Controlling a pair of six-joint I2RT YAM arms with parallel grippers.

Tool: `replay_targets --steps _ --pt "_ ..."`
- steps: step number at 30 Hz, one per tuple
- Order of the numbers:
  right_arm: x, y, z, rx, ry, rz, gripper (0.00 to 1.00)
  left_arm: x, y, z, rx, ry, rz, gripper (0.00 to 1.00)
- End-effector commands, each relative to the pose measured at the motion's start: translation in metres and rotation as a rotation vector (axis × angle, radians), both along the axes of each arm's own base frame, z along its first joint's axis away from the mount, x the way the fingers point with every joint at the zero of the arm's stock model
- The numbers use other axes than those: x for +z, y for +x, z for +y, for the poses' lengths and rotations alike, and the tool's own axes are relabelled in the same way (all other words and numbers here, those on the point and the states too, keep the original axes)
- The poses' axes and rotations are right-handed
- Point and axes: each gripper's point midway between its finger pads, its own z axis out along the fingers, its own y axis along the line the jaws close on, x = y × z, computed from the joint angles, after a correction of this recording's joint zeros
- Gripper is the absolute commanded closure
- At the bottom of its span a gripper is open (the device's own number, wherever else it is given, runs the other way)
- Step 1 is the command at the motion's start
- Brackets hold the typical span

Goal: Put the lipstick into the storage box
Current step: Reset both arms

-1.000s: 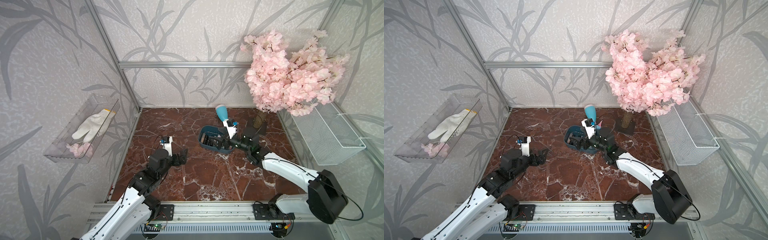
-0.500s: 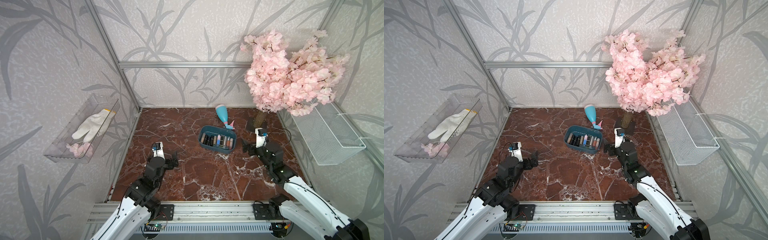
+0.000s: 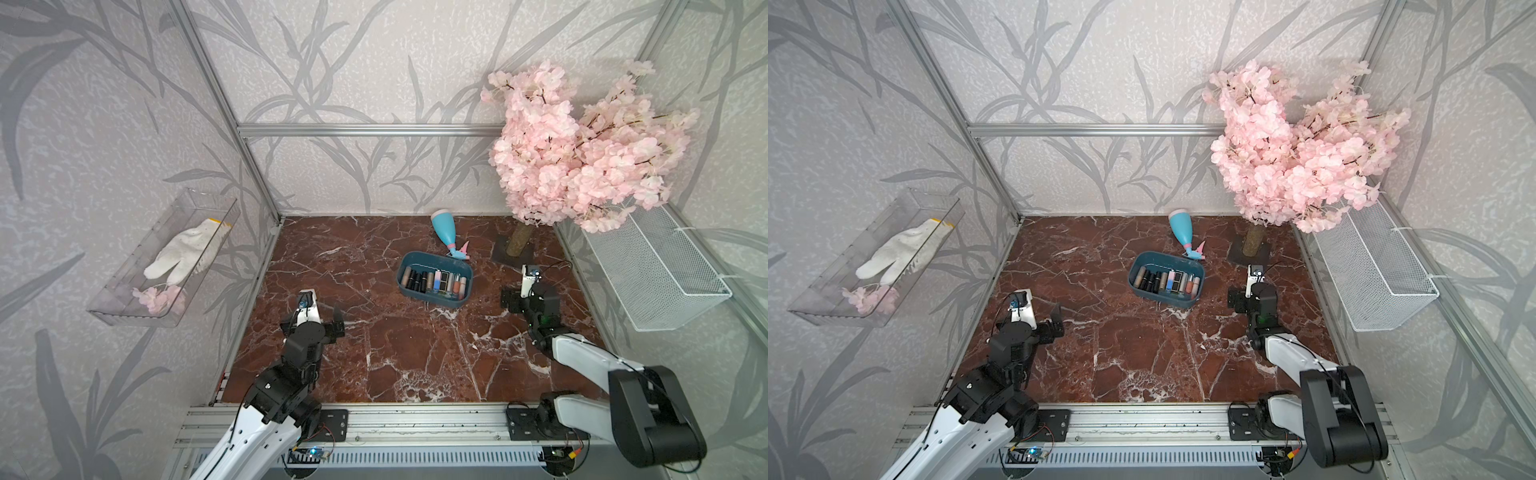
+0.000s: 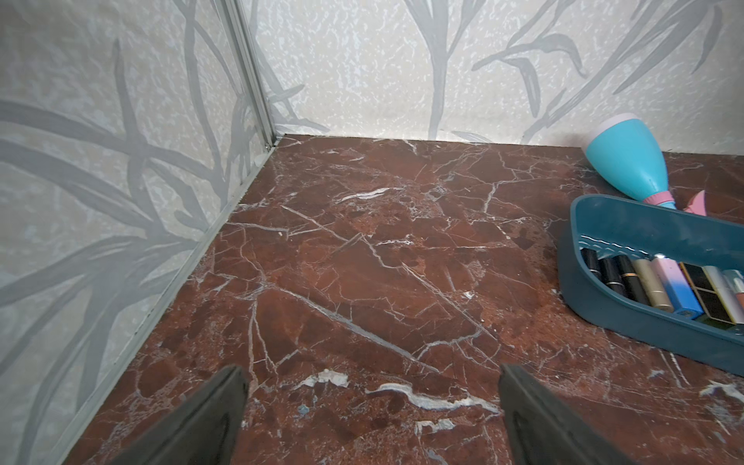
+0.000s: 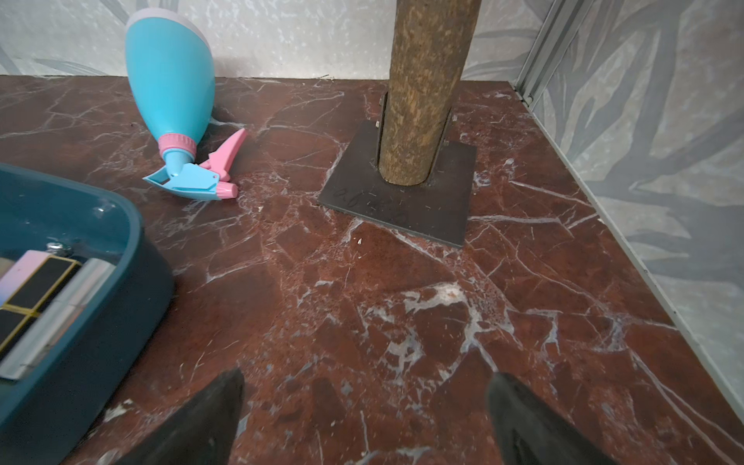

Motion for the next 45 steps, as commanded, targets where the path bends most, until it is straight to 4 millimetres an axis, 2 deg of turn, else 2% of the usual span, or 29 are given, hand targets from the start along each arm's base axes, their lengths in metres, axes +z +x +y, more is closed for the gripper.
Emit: replay_targets --steps 1,6,11,19,25,29,32,39,45 --pt "0.021 0.022 0.001 0.021 -0.009 -0.131 0.01 0.005 -0.004 0.014 0.040 0.092 0.004 0.00" --pt "0.019 0.039 0.005 0.049 -0.019 -0.158 0.01 0.004 -0.005 0.015 0.039 0.116 0.010 0.00" --pt "0.010 0.039 0.008 0.064 -0.016 -0.154 0.01 0.005 0.002 0.018 0.074 0.145 -0.010 0.00" --pt "0.003 0.041 0.014 0.107 -0.012 -0.154 0.01 0.002 0.038 0.010 0.083 0.152 -0.010 0.00" --pt "-0.002 0.042 0.021 0.147 -0.010 -0.161 0.01 -0.018 0.068 0.018 0.139 0.125 0.022 0.00" --pt "-0.003 0.042 0.022 0.151 -0.011 -0.160 0.01 -0.035 0.082 0.035 0.198 0.111 0.051 0.00" --pt "-0.005 0.041 0.029 0.199 -0.020 -0.155 0.01 -0.046 0.089 0.050 0.249 0.093 0.060 0.00" --pt "-0.004 0.042 0.030 0.202 -0.019 -0.156 0.01 -0.068 0.109 0.070 0.278 0.046 0.069 0.00" --pt "-0.005 0.041 0.030 0.204 -0.020 -0.155 0.01 -0.077 0.136 0.072 0.227 0.056 0.079 0.00"
